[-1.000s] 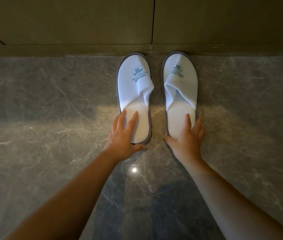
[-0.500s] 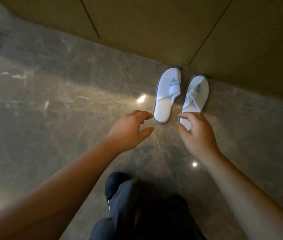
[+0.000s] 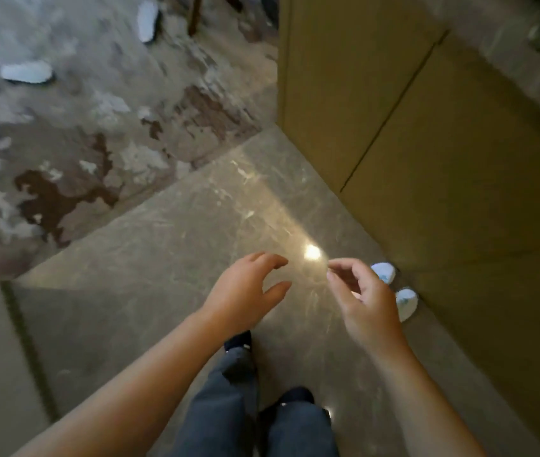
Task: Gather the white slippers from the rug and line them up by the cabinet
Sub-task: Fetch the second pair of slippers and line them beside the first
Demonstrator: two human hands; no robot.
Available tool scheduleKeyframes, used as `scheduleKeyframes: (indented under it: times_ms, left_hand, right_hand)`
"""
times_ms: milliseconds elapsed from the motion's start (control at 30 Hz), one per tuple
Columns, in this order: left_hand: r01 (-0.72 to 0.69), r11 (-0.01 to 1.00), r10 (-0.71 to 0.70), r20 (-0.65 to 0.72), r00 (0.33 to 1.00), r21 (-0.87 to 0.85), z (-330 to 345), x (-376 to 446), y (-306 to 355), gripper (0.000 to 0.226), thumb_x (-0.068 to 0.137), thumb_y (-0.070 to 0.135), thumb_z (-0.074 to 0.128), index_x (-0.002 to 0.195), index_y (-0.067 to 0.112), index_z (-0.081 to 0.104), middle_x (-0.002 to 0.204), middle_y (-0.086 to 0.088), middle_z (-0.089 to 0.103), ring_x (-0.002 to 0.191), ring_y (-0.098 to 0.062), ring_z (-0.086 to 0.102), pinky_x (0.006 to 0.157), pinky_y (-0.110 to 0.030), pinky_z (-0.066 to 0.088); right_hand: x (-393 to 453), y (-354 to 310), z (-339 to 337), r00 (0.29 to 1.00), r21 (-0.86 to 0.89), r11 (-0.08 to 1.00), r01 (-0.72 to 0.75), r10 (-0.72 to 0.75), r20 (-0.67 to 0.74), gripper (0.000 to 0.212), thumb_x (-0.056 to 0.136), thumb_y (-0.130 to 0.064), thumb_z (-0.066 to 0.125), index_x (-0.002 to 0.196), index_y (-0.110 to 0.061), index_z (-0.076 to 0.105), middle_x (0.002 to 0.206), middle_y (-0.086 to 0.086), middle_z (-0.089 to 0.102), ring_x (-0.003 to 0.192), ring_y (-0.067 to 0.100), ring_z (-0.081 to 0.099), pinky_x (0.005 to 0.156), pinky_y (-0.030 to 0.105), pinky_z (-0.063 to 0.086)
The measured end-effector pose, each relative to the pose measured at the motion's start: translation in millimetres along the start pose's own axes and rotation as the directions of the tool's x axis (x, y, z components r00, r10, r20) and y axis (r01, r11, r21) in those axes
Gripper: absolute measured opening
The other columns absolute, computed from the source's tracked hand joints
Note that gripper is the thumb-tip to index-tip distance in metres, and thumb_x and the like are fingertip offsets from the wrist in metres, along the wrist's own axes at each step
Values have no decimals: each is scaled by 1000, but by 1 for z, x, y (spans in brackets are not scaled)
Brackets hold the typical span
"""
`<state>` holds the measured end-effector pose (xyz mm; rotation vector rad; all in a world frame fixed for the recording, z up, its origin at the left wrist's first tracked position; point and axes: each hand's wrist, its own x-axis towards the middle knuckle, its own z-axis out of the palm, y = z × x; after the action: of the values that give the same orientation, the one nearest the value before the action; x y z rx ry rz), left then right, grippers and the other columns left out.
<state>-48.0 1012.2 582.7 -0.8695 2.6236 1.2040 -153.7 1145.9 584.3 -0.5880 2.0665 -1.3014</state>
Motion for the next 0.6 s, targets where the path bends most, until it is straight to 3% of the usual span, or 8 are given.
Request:
scheduleKeyframes:
  times_ms: [100, 300, 500, 600]
  left_hand:
    - [35, 994, -46, -119, 992, -99, -40, -23, -13, 37, 83, 33, 53, 119, 24, 49, 120, 3, 56, 98, -1, 47, 86, -18, 36]
    - [45, 988, -90, -307, 948, -149, -122, -21, -48, 30, 83, 30, 54, 111, 20, 55, 112, 2, 60, 91, -3, 48, 81, -19, 37]
    - [16, 975, -116, -444, 888, -222, -194, 36, -71, 28, 82, 29, 55, 108, 20, 57, 100, 10, 55, 89, -5, 52, 77, -18, 40]
    - [26, 973, -133, -468, 874, -229, -222, 82, -87, 26, 82, 28, 55, 107, 19, 58, 97, 9, 55, 87, -6, 53, 77, -18, 39]
  right_hand:
    - [4, -47, 27, 998, 1, 999, 40, -40, 47, 22, 83, -15, 56, 83, -36, 56, 88, -9, 63, 88, 9, 59, 78, 18, 46]
    - [22, -102, 79, 988, 6, 997, 82, -82, 129, 17, 84, -14, 55, 86, -30, 59, 90, -4, 65, 89, 10, 60, 80, 27, 49]
    - [90, -124, 109, 972, -33, 994, 105, -95, 216, 21, 85, -15, 53, 85, -35, 57, 87, -11, 64, 82, -5, 59, 66, 8, 48]
    - [150, -135, 131, 963, -33, 994, 107, -96, 254, 18, 85, -19, 53, 85, -35, 59, 87, -9, 65, 81, -7, 59, 64, 6, 48]
